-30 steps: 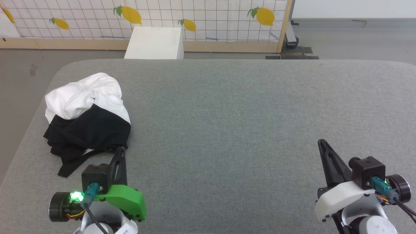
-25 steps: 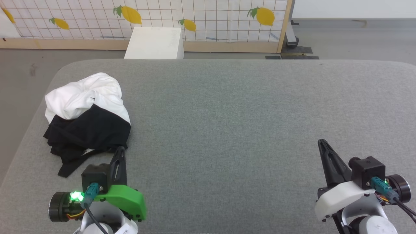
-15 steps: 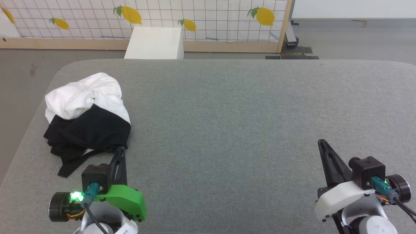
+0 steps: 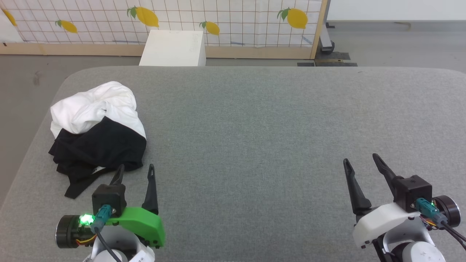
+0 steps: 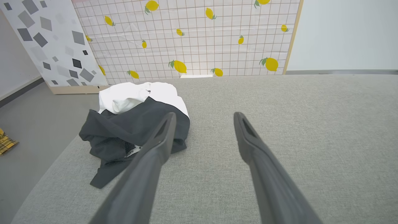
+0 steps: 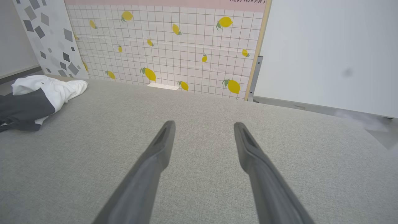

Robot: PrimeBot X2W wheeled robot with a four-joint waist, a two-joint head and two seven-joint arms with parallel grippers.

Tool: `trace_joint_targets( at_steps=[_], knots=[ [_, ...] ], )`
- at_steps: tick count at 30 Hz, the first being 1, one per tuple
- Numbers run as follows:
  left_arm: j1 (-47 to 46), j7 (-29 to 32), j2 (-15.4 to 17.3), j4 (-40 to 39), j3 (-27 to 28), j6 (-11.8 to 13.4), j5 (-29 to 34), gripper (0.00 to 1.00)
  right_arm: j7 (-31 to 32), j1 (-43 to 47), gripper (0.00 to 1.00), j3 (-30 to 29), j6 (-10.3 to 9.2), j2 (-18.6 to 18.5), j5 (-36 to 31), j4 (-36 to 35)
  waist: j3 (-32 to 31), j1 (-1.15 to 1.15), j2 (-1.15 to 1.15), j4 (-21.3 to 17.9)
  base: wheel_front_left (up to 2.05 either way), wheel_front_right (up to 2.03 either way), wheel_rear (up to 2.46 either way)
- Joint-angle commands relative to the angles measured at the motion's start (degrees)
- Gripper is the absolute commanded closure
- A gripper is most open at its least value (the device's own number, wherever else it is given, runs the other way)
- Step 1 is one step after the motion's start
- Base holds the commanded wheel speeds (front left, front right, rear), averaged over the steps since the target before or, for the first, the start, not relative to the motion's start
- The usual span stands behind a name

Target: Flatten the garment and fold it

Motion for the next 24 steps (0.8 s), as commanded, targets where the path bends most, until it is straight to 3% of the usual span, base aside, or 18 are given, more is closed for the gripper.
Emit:
trace_joint_targets(
  at_steps=[1, 24],
  knots=[
    [0.0, -0.4, 0.0, 0.2, -0.1, 0.2, -0.2, 0.00, -0.4, 0.2, 0.00, -0.2, 0.00, 0.0, 0.5, 0.2, 0.0, 0.00, 0.00, 0.0, 0.00, 0.00, 0.00],
    [-0.1, -3.3, 0.0, 1.8, -1.6, 1.7, -1.7, 0.00, -3.3, 0.9, 0.00, -2.1, -0.02, 0.0, 3.6, 1.4, 0.0, 0.00, 0.00, -0.1, 0.00, 0.00, 0.00]
  ],
)
